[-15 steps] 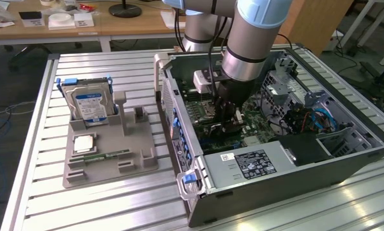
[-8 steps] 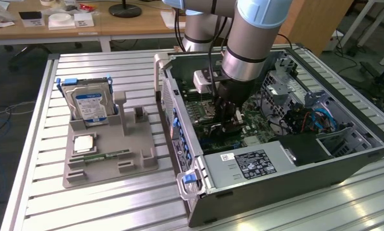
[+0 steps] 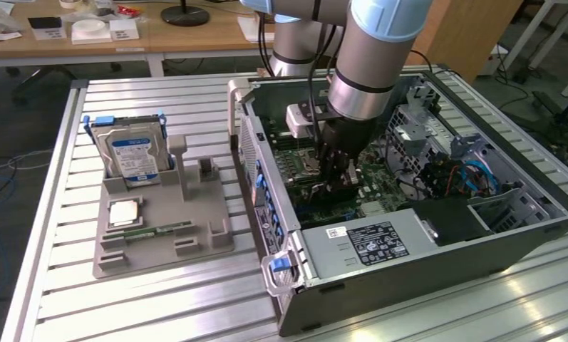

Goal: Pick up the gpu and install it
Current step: 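Insert the gpu into the slot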

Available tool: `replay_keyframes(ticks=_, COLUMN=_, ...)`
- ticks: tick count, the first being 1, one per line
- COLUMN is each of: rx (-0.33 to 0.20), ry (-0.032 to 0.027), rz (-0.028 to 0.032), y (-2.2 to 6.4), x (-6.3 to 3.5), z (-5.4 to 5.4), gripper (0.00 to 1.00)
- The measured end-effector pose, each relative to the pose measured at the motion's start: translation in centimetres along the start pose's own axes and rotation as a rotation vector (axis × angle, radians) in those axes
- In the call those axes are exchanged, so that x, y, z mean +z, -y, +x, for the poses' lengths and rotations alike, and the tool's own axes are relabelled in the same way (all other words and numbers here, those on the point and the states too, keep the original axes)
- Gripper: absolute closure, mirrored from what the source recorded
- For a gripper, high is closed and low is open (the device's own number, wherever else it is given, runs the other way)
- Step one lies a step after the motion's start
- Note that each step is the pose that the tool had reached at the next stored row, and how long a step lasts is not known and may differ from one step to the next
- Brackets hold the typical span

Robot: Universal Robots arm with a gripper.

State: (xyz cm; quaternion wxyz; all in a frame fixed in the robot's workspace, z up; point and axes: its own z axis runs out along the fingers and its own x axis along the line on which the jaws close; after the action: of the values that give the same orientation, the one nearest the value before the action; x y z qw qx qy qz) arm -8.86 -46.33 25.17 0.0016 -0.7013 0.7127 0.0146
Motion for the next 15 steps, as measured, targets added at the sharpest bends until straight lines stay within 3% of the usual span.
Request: replay_keyframes(ticks=15, rx=0.000, ry=0.0000, rz=-0.0001, y=0.00, x=0.00, z=-0.10, gripper=0.74)
